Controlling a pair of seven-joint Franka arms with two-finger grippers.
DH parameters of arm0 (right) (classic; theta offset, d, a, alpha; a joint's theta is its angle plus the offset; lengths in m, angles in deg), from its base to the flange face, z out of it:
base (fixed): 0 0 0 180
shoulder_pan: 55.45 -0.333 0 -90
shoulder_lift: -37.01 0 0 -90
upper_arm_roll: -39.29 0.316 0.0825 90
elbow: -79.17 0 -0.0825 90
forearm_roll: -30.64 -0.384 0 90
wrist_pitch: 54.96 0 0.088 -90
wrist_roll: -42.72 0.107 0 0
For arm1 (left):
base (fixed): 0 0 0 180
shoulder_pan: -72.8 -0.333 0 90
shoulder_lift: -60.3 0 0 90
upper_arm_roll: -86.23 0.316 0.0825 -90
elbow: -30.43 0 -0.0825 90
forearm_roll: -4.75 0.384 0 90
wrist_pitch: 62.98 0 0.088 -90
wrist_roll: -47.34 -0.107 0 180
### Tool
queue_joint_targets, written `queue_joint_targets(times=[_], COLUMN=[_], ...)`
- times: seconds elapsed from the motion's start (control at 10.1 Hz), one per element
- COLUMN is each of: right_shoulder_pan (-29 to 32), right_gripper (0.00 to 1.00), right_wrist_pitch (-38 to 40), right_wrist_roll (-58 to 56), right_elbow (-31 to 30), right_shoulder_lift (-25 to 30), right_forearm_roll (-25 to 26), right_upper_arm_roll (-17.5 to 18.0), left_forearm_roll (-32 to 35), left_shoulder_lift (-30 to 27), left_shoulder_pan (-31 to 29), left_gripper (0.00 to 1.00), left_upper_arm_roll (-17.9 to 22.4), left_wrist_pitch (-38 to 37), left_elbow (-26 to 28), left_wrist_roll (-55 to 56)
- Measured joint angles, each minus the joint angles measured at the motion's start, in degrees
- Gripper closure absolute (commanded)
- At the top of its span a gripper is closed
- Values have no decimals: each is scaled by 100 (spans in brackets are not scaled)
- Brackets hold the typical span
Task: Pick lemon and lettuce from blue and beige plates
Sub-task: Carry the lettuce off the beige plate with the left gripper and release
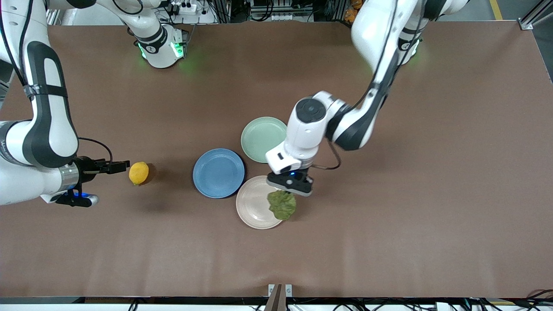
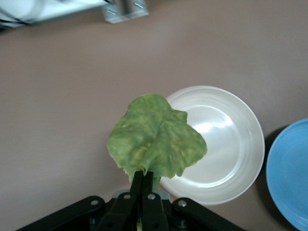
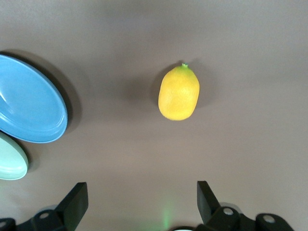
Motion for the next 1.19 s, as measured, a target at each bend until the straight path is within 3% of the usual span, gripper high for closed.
queue_joint_targets(times=[0.4, 0.69, 0.89, 0.99, 1.09, 1.19], right_shoulder_pan=[-18, -188, -323, -464, -645, -781], right_gripper=[0, 0, 0, 0, 0, 0], right_wrist_pitch=[437, 549, 545, 511, 378, 201], right_wrist_roll=[115, 365, 550, 706, 943, 1090], right_elbow=[67, 88, 202, 241, 272, 279], right_shoulder_lift=[300, 562, 836, 1035, 1248, 1489], right_forearm_roll=[-2, -5, -7, 8, 26, 74], right_upper_arm_roll=[55, 73, 87, 97, 101, 108], left_forearm_roll=[25, 27, 27, 27, 27, 28], left_shoulder_lift=[-1134, -1120, -795, -572, -406, -342], left_shoulder_pan=[-1191, -2088, -2177, -2172, -2202, -2294], left_gripper=[100, 100, 100, 91, 37, 0], left_upper_arm_roll=[36, 34, 4, -16, -11, -5], left_wrist_pitch=[-2141, -2630, -2615, -2605, -2586, -2565], left_elbow=[152, 580, 920, 947, 945, 936], left_wrist_roll=[-1207, -1927, -1863, -1769, -1748, -1748])
